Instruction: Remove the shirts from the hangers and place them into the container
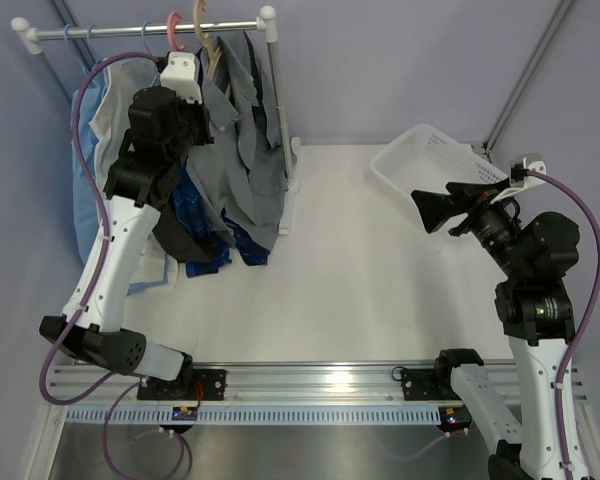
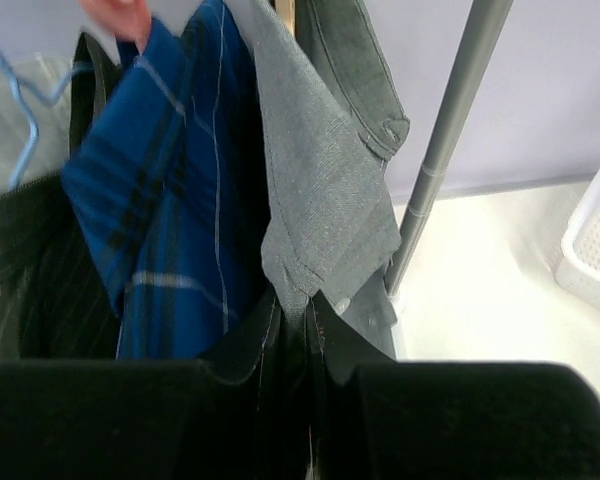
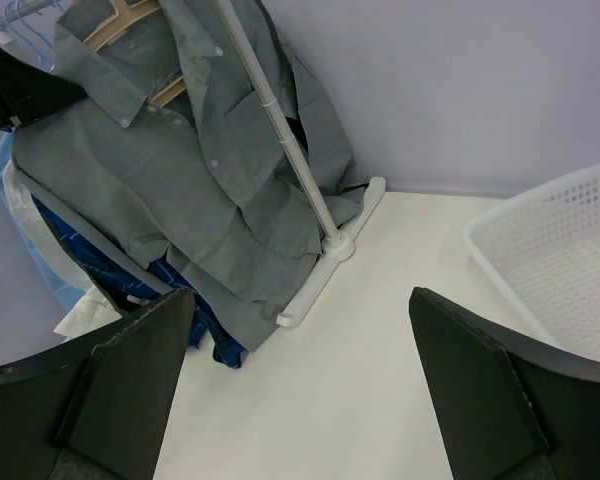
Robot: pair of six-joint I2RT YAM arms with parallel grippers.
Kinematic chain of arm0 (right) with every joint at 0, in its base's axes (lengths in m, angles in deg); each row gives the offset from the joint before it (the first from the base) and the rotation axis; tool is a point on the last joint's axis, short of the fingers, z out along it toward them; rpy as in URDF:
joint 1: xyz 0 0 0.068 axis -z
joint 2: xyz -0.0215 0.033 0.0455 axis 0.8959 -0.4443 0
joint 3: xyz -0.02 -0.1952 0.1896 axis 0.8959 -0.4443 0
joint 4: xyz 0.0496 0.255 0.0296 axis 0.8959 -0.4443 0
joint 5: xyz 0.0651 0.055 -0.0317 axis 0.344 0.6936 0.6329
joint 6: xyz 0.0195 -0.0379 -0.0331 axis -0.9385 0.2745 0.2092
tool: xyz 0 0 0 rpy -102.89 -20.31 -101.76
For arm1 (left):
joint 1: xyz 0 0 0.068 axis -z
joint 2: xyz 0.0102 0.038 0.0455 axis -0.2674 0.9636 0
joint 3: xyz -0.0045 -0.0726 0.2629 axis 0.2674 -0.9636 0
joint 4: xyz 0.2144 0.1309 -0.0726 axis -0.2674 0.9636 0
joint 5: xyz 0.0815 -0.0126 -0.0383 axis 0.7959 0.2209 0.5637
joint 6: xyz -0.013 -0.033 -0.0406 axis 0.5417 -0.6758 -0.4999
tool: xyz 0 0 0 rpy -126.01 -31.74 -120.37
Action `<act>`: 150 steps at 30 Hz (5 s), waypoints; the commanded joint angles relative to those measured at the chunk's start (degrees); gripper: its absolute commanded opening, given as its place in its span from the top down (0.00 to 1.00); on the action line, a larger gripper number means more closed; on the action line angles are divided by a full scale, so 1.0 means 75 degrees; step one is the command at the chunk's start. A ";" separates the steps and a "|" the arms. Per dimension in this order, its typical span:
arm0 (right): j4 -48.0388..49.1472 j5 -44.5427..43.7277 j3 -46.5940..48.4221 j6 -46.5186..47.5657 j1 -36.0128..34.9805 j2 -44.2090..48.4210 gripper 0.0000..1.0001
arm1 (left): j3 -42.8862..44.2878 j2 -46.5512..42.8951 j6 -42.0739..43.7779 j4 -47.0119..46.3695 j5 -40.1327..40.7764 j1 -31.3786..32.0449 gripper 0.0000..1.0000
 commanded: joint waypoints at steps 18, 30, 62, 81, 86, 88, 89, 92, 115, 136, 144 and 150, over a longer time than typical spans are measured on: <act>0.0320 0.0520 0.0038 0.0214 -0.0123 -0.0244 0.00 | -0.3509 -0.5286 -0.0354 0.0954 -0.2725 0.0025 1.00; -0.0020 0.0391 0.0202 0.0437 -0.0158 -0.0432 0.01 | 0.0217 -0.4150 -0.0857 0.1247 -0.5623 0.0025 1.00; 0.1350 -0.2644 0.0320 0.0684 -0.4013 -0.3935 0.14 | -0.5018 -0.4078 -0.1350 -0.0968 -0.2331 0.2545 1.00; 0.1808 -0.2468 0.0870 0.0555 -0.4295 -0.4790 0.32 | -0.5077 -0.3867 -0.1409 -0.0956 -0.2436 0.2603 1.00; 0.1750 -0.2877 0.1011 0.0636 -0.4295 -0.5061 0.67 | -0.5264 -0.4125 -0.1350 -0.0932 -0.2588 0.2592 1.00; 0.1539 -0.3334 0.1081 0.0869 -0.4295 -0.4991 0.78 | -0.5335 -0.4301 -0.1280 -0.0816 -0.2425 0.2603 1.00; 0.1469 -0.3648 0.1104 0.0975 -0.4283 -0.4955 0.86 | -0.5347 -0.4336 -0.1187 -0.0595 -0.2308 0.2592 1.00; 0.0920 -0.4447 0.1303 0.1421 -0.4190 -0.4908 0.96 | -0.5475 -0.4547 -0.0941 -0.0289 -0.2038 0.2592 1.00; 0.1912 -0.1437 0.0801 0.1200 -0.3908 -0.3209 0.46 | -0.4527 -0.3130 -0.1314 -0.0499 -0.2716 0.2603 1.00; 0.2687 -0.1003 0.1503 0.1105 -0.4307 -0.4639 0.43 | -0.4433 -0.2907 -0.1408 -0.0932 -0.3280 0.2884 1.00; 0.2699 -0.1308 0.1584 0.1105 -0.4318 -0.4602 0.44 | -0.4492 -0.2848 -0.1420 -0.1085 -0.3326 0.2896 1.00; 0.2956 -0.1366 0.1538 0.0883 -0.4307 -0.4663 0.47 | -0.4550 -0.2930 -0.1327 -0.1085 -0.3210 0.2967 1.00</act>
